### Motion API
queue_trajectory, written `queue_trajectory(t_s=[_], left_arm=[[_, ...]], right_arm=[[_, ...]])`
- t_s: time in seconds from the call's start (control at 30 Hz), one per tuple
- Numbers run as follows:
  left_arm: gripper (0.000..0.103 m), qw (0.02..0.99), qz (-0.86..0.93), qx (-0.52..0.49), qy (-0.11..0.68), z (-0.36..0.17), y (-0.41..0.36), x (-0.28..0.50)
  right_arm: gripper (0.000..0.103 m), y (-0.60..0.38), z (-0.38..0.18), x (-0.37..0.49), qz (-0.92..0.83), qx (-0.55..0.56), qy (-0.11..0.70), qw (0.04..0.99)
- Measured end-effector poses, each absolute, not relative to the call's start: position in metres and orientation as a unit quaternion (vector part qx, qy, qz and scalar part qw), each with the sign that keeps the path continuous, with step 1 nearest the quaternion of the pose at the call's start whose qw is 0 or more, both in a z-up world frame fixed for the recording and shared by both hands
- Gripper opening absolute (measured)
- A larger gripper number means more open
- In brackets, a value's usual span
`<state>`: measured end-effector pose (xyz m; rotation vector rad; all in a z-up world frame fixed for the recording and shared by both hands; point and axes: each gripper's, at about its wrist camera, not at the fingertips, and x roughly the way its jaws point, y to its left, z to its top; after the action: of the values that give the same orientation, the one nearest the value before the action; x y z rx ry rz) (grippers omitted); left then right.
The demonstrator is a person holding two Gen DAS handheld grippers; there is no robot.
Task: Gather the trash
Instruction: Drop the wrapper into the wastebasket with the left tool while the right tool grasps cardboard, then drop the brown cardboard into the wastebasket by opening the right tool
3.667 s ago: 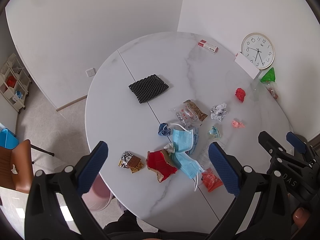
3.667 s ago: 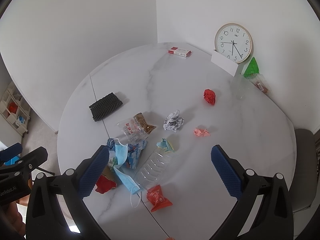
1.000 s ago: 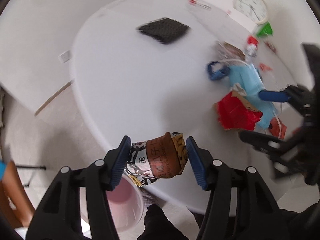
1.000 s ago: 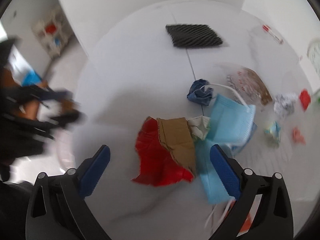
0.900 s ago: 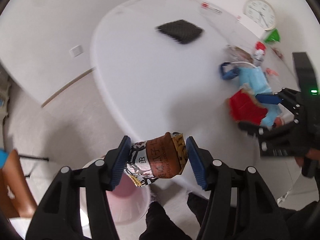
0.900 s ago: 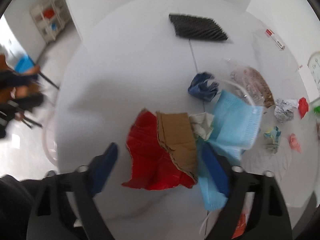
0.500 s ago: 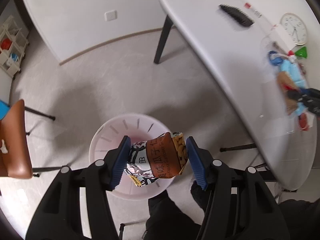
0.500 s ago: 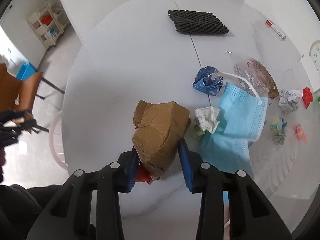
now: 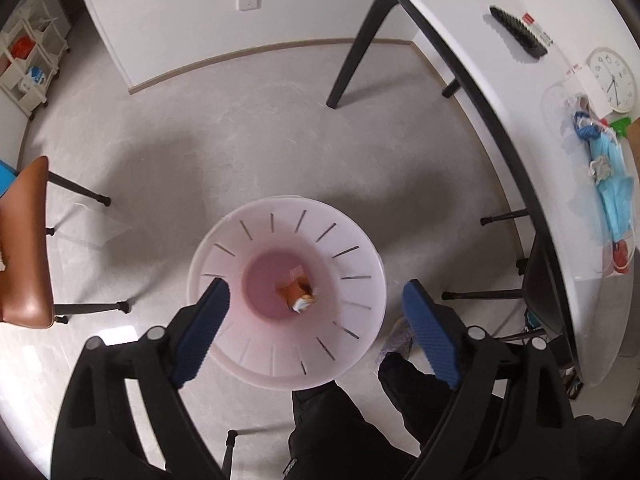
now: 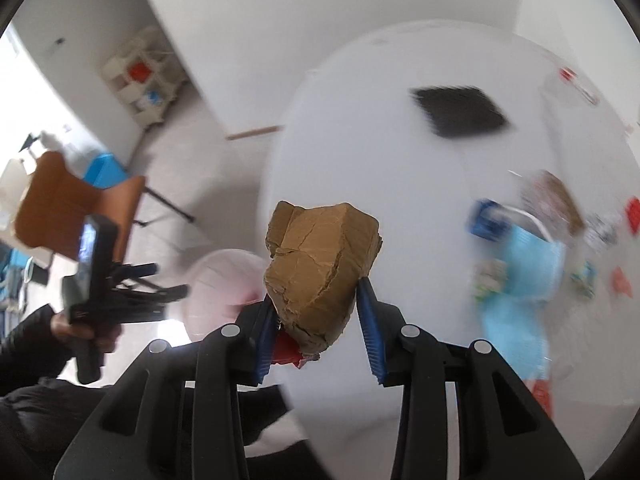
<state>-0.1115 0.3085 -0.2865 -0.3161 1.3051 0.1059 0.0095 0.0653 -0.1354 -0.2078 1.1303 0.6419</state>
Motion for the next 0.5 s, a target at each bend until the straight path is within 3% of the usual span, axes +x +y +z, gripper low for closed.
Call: queue_trajectory(t_s=[0.3, 0.33, 0.37, 0.43, 0.5], left_arm=[[0.095, 0.814, 0.166, -0.166, 0.532, -0.201, 0.364, -0.151], [0.095, 0.815, 0.18, -0.161, 0.527, -0.192, 0.369, -0.154], [0.095, 0.817, 0.194, -0.156, 0.52, -0.182, 0.373, -0.157], [0.095, 0.82, 0.207, -0.151, 0.512, -0.169, 0.376, -0.159], [0.095, 0.824, 0.214, -0.152, 0.502, -0.154, 0.374, -0.159]], right_arm=[[0.044, 0.163, -0.167, -0.032, 0.427, -0.117, 0.54, 0.716], [0.053, 0.17, -0.172, -0.035, 0.432, -0.12, 0.542, 0.711], [0.069, 0.176, -0.177, -0.036, 0.435, -0.123, 0.546, 0.706], [0.086, 0.182, -0.182, -0.037, 0.43, -0.125, 0.548, 0.707], [0.092, 0.178, -0.177, -0.032, 0.422, -0.117, 0.546, 0.714]])
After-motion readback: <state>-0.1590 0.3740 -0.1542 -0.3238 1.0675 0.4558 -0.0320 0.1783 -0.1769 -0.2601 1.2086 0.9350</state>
